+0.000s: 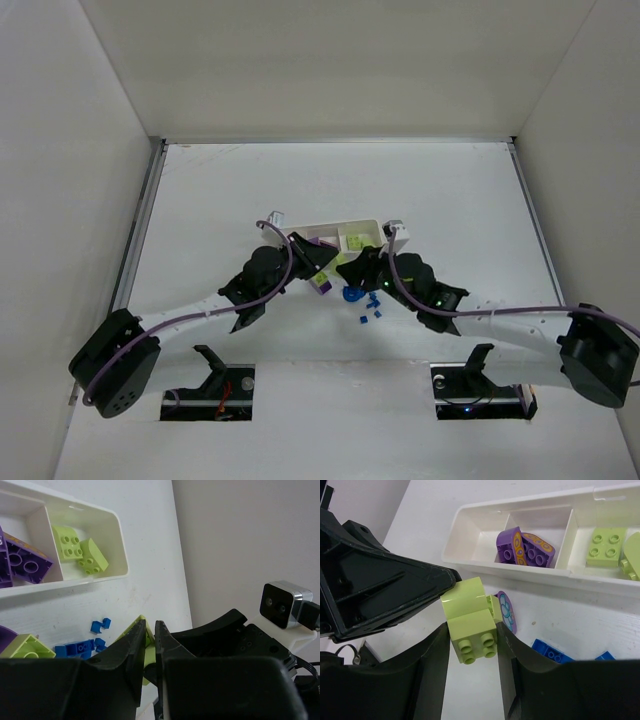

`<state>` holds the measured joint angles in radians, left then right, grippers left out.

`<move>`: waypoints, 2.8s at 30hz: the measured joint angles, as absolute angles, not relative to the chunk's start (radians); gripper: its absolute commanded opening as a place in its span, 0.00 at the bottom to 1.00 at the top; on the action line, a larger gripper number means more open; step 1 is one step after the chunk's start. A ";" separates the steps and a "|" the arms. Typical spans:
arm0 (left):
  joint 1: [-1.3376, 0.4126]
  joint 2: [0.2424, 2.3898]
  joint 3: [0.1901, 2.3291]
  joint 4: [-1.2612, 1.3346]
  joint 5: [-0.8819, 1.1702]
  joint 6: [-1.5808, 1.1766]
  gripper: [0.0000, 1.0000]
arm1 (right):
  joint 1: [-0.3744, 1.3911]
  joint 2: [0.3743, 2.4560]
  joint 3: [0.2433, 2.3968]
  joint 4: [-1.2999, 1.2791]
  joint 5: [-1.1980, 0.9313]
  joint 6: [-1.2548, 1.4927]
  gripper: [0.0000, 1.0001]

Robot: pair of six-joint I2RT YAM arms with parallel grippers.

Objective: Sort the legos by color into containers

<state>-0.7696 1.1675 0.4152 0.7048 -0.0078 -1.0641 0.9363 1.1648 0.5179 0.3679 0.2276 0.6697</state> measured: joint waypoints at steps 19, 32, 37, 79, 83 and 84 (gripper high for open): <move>-0.748 1.038 0.328 0.759 -0.002 -1.090 0.56 | 0.798 1.090 0.507 0.392 0.033 0.772 0.32; -0.744 1.021 0.237 0.962 0.002 -1.187 0.57 | 0.713 1.163 0.507 0.583 -0.200 1.003 0.32; -0.744 1.065 0.224 1.065 0.001 -1.218 0.55 | 0.712 1.166 0.504 0.661 -0.219 1.069 0.32; -0.511 0.989 0.170 1.101 0.102 -1.251 0.15 | 0.650 1.314 0.409 0.928 -0.290 1.261 0.32; -0.496 0.957 0.170 1.069 0.108 -1.238 0.16 | 0.630 1.314 0.408 0.926 -0.297 1.247 0.32; -0.498 0.955 0.170 1.061 0.111 -1.234 0.16 | 0.619 1.314 0.409 0.920 -0.301 1.235 0.32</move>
<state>-0.4976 0.9554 0.1696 1.0615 0.1108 -1.2335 0.6193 1.3140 0.4088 0.9199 -0.3008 1.2354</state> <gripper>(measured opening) 0.343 0.440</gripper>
